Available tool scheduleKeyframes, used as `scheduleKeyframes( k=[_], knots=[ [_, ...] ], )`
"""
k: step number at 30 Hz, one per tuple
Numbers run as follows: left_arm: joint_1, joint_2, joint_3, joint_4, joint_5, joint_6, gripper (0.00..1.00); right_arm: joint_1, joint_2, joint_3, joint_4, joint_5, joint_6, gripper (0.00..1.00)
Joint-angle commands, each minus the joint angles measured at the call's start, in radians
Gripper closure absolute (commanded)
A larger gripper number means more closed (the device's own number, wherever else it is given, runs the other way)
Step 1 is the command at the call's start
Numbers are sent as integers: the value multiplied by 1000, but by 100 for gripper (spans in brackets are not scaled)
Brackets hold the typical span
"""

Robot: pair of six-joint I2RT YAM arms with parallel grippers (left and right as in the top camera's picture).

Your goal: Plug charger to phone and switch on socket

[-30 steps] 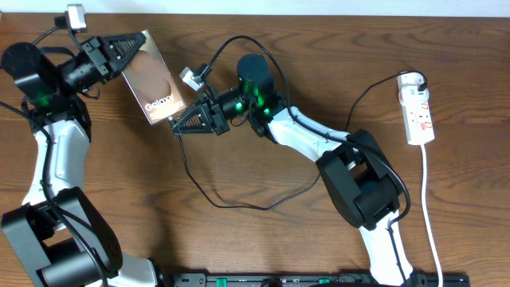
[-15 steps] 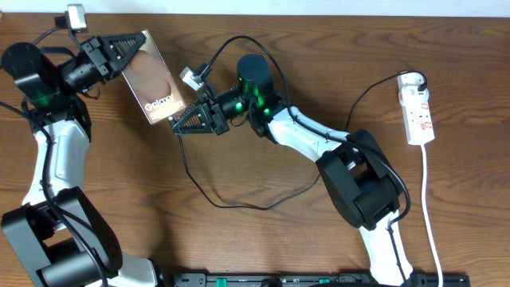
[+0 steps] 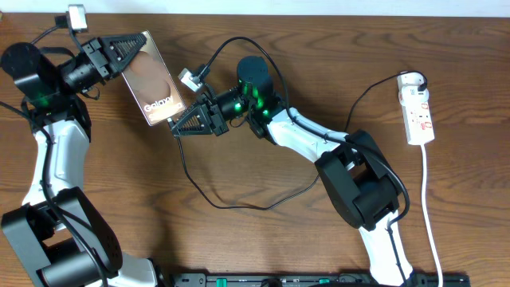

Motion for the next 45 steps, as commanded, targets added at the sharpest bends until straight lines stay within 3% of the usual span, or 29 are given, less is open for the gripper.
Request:
scheduleKeyframes(
  k=[1,45],
  knots=[
    [-9,-13,9,5,74,21,92,-2,-10,11,22,107,25,99],
    [-9,-13,9,5,89,73,93,-30,-10,11,22,199,103,99]
  ],
)
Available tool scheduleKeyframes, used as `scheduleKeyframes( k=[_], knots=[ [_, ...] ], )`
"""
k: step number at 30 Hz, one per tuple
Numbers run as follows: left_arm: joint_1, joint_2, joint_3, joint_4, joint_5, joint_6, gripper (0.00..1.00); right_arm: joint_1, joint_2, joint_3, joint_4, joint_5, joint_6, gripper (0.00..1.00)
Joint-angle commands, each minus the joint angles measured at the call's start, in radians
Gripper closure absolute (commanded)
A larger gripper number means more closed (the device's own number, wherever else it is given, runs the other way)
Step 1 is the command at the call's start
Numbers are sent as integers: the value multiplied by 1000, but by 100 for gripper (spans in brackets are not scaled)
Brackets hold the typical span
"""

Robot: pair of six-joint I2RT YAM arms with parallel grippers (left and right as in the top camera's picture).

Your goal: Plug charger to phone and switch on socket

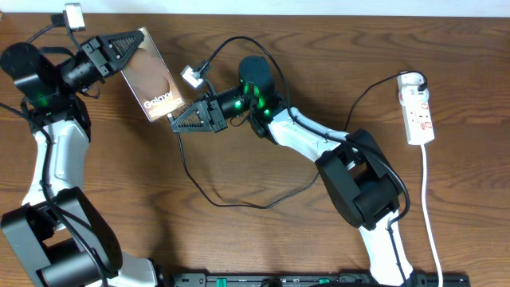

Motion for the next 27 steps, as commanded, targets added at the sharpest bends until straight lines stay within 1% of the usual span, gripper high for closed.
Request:
scheduleKeyframes(
  k=[1,14,27],
  knots=[
    [-10,-13,9,-2,133,24,92,-24,-10,14,16,154,10,99],
    [-10,-13,9,-2,177,24,93,-25,-10,14,63,114,11,99],
    [-9,-13,9,-2,166,32,92,-25,-10,14,63,124,22,99]
  ],
)
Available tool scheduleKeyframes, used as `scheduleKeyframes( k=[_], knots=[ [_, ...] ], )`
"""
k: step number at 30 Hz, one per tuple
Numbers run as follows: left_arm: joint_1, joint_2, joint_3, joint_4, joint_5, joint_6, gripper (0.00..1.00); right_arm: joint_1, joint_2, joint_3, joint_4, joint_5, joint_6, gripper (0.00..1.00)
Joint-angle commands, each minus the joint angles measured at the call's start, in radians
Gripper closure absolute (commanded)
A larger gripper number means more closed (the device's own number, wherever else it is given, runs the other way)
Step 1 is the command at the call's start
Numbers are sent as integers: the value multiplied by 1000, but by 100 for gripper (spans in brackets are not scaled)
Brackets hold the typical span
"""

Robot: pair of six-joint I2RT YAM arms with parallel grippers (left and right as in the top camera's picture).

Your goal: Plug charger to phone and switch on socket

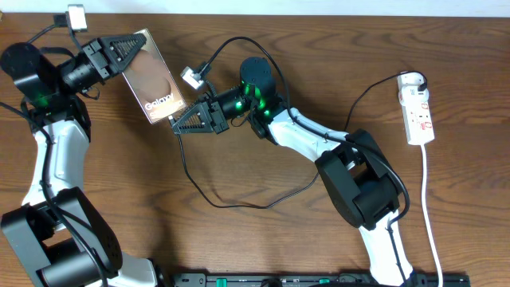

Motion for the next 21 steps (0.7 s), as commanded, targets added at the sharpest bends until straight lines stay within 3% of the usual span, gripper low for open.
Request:
scheduleKeyframes(
  k=[1,21],
  knots=[
    [-9,-13,9,-2,121,29,93,-25,-11,21,18,151,14,99],
    [-8,-13,9,-2,96,32,93,-38,-11,21,19,198,13,99]
  ],
)
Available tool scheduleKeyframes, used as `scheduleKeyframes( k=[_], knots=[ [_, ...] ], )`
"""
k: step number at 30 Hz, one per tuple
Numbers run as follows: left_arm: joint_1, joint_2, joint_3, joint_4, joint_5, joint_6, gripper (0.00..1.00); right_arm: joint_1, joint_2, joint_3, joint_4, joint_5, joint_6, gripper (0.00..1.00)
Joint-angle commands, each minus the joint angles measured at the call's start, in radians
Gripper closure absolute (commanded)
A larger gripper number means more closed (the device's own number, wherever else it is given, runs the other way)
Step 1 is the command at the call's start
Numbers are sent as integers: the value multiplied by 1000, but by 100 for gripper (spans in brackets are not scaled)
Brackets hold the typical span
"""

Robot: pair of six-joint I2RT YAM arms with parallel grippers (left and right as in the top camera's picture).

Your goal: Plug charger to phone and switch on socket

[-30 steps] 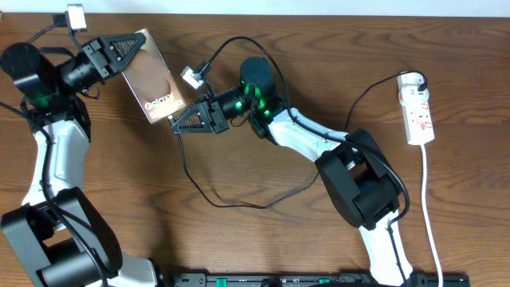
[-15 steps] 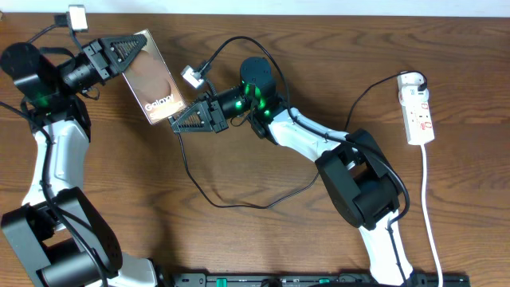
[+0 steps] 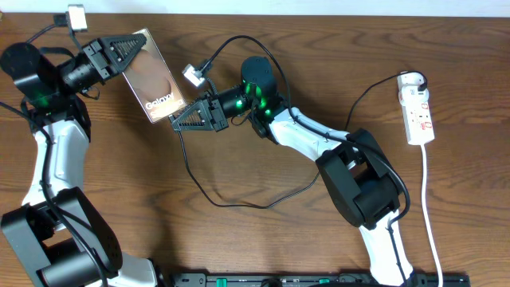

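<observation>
The phone (image 3: 154,81), screen lit with "Galaxy", is held tilted above the table's back left by my left gripper (image 3: 127,49), shut on its upper edge. At the phone's lower right corner my right gripper (image 3: 180,122) is shut on the black charger cable's plug end. I cannot tell whether the plug sits in the port. The cable (image 3: 239,203) loops across the table to the white socket strip (image 3: 417,112) at the far right, where its plug (image 3: 411,80) is inserted.
A small white adapter (image 3: 191,76) on a cable lies just behind the right gripper. Another white block (image 3: 76,16) sits at the back left edge. A white lead (image 3: 430,215) runs from the socket strip toward the front right.
The right gripper has shifted slightly; the phone and left gripper stand as before. Nothing else has visibly changed.
The left gripper held the phone raised at the back left at each moment. The right gripper, shut on the cable end, stood just below the phone's lower corner, then a little closer to it, and stays at that corner now.
</observation>
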Motion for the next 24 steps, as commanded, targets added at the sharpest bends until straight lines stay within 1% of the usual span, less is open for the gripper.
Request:
scheduleKeyframes(
  k=[1,9,11,14,15,16,17,19,20,21,24],
  knots=[
    [-8,-13,9,-2,97,14,93,-32,-11,22,18,167,1,99],
    [-8,-13,9,-2,87,14,93,-32,-11,22,18,167,2,98],
    [-8,-13,9,-2,64,14,93,-32,-11,22,18,167,2,94],
    [-8,-13,9,-2,12,14,93,-32,-11,22,17,168,2,84],
    [-8,-13,9,-2,-3,14,92,-32,-11,22,17,168,2,78],
    [-8,-13,9,-2,-14,14,92,-32,-11,22,16,167,2,70],
    [-8,-13,9,-2,-27,14,93,-32,-11,22,14,167,2,51],
    [-7,-13,9,-2,-38,23,93,-32,-11,22,14,165,2,33],
    [-5,-13,9,-2,-45,29,93,-32,-11,22,14,163,2,16],
    [0,-13,9,-2,-55,29,92,-32,-11,22,14,160,2,1],
    [19,-13,9,-2,-59,28,93,-32,-11,22,14,160,2,1]
  ],
)
